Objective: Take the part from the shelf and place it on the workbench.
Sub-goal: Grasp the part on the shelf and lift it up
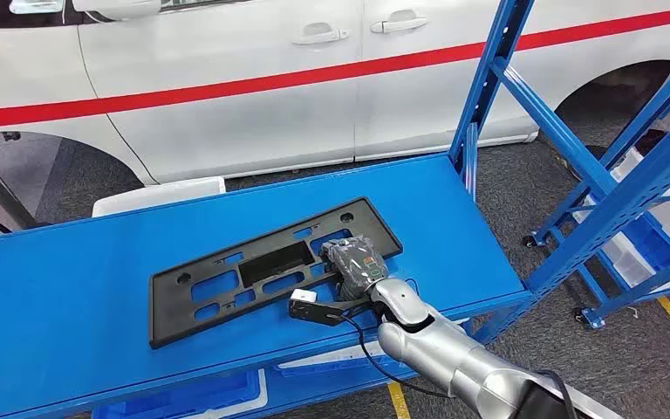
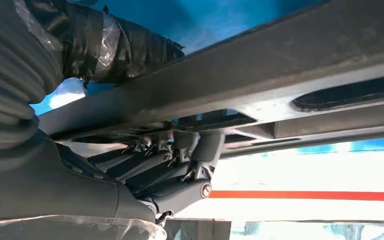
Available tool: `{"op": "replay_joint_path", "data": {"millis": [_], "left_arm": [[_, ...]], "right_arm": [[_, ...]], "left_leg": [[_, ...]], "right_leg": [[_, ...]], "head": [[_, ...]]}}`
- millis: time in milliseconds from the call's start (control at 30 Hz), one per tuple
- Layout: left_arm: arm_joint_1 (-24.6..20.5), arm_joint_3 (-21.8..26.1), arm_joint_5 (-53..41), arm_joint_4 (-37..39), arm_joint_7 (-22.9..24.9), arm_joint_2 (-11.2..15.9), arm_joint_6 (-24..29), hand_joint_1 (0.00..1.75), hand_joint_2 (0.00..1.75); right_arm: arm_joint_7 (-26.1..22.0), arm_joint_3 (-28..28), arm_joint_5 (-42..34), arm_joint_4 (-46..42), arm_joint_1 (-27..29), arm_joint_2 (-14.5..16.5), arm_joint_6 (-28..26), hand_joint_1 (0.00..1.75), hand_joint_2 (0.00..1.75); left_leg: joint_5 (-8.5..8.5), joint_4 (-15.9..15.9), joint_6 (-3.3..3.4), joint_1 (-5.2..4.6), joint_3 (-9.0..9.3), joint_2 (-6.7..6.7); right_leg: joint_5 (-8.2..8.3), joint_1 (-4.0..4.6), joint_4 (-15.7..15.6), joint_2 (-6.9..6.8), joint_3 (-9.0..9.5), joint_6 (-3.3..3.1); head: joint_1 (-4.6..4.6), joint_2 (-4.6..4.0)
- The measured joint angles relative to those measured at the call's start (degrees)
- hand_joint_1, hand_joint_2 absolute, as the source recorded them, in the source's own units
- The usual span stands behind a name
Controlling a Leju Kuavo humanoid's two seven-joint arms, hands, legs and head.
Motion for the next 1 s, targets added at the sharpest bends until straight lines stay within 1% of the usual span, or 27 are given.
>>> {"op": "replay_joint_path", "data": {"millis": [200, 633, 767, 1000], "left_arm": [[0.02, 0.00, -0.01, 0.00, -0.23, -0.11, -0.14, 0.00, 0.00], [0.03, 0.04, 0.11, 0.00, 0.07, -0.13, 0.26, 0.00, 0.00], [0.04, 0.04, 0.11, 0.00, 0.00, -0.14, 0.19, 0.00, 1.75], [0.21, 0.04, 0.14, 0.00, -0.26, -0.13, -0.02, 0.00, 1.75]], "right_arm": [[0.07, -0.11, 0.24, 0.00, 0.05, -0.03, -0.06, 1.75, 1.75], [0.24, -0.58, 0.37, -0.09, 0.05, -0.04, -0.02, 1.75, 1.75], [0.24, -0.62, 0.39, -0.13, 0.06, -0.06, -0.11, 1.75, 1.75], [-0.22, -1.40, 0.37, -2.54, 0.90, -0.82, -2.13, 1.75, 1.75]], "left_leg": [[-0.14, 0.00, -0.20, 0.00, 0.40, 0.03], [-0.32, 0.01, -0.03, -0.01, 0.66, 0.03], [-0.34, 0.01, -0.02, -0.01, 0.72, 0.03], [-0.35, 0.02, 0.00, -0.02, 0.67, 0.01]], "right_leg": [[-0.12, 0.00, -0.08, 0.07, 0.37, -0.02], [-0.13, -0.01, -0.36, 0.08, 0.77, 0.07], [-0.14, -0.01, -0.38, 0.08, 0.83, 0.09], [-0.20, -0.04, -0.38, 0.05, 0.84, 0.16]], "head": [[0.00, 0.00], [0.00, 0.00], [0.00, 0.00], [0.00, 0.00]]}}
